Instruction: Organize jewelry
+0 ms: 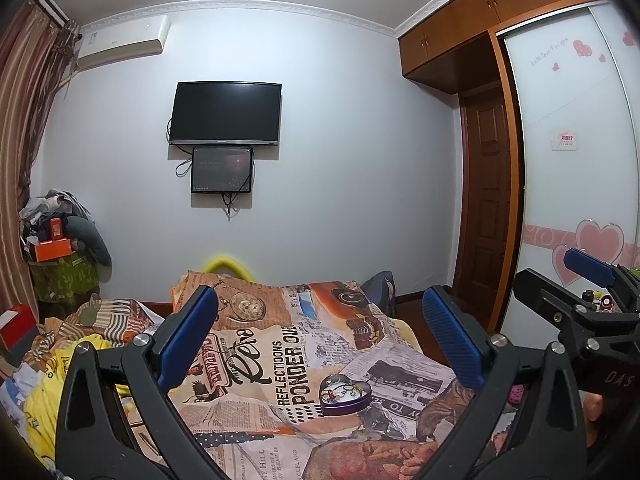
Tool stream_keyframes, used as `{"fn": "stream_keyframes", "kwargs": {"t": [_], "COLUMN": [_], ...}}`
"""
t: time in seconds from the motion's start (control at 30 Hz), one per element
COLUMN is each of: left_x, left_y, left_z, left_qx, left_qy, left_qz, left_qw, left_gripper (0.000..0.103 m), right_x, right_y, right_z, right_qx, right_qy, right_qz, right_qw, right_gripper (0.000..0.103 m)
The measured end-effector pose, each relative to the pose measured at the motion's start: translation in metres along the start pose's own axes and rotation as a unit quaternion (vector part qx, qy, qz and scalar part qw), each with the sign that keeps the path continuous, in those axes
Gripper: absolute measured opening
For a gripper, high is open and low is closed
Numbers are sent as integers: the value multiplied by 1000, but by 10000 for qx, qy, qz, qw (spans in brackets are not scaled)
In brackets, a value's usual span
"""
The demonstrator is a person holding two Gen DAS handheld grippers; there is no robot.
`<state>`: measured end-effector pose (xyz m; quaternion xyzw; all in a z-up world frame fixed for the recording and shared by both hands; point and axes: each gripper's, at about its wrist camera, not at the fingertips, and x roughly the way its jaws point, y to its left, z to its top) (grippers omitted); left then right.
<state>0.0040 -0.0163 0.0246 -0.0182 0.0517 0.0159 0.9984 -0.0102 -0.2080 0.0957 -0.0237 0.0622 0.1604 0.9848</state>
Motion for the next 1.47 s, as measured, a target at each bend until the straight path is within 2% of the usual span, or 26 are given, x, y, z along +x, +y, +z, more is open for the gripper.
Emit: {"fn": "stream_keyframes", "kwargs": {"t": [1.0, 1.47], "left_x": [2, 10], "left_y": [-4, 2], "left_z": [-4, -6], "left_qx": [31, -49], "left_qy": [67, 177], "left_qz": [-186, -153], "left_qw": [9998, 9997], "left_gripper": [103, 103], "right_x": [0, 2], "right_y": [1, 2], "right_z": [2, 3], "right_qx": [8, 52], "right_qy": [1, 33], "right_qz": [-1, -8], "right_qw": [10000, 10000], "right_gripper": [103, 103]}}
